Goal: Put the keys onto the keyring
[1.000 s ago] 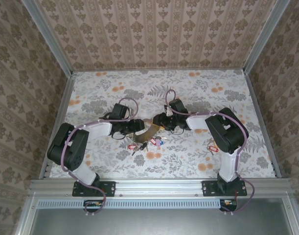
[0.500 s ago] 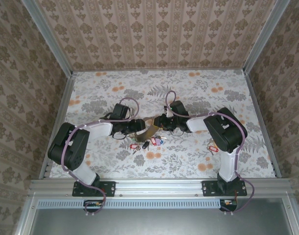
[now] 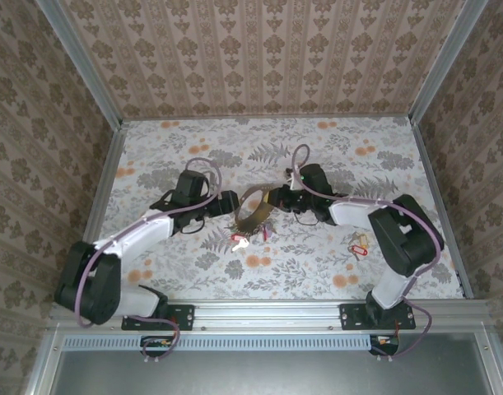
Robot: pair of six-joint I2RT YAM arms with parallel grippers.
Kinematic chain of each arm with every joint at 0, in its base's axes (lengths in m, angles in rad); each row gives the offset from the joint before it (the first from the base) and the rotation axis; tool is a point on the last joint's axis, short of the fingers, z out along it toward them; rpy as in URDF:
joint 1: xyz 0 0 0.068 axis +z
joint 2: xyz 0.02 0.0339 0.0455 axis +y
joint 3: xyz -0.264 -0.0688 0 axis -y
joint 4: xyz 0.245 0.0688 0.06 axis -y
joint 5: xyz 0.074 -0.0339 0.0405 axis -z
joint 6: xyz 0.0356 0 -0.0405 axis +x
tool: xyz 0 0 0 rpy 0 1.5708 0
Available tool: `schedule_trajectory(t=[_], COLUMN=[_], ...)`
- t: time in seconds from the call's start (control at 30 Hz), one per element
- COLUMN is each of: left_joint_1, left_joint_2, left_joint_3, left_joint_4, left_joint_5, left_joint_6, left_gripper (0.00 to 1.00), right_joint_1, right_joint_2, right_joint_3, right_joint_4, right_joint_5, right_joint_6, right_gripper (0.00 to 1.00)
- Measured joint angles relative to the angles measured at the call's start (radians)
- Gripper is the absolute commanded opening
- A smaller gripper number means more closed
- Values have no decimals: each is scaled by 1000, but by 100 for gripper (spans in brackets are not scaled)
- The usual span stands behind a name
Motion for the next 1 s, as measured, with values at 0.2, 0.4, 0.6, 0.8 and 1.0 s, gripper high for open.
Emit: schedule_trajectory(t=[0.2,0.4,0.6,0.8,1.0], left_joint_1=[118,155,155,140,102], left_joint_2=[-85,-64,1,60,97], left_joint_3=[13,122,238,280,319], left_joint_4=[57,124,204,245,256], left_joint_5=[129,330,493,609,702], left_joint_6=[-5,-35,-63,-76,-72], left_gripper=[96,95,88,80,63], right_joint_1=[-91,-143,-147,-147,-147], right_joint_2=[-167,-301,-344,-344,-344], right_joint_3=[-74,-74,-35,-16,-5], right_joint_4=[149,249,259,259,265], right_joint_5=[-54,-119,-198,-234,-239], right_joint_6=[58,88,96,106,107], right_gripper=[0,0,0,0,0])
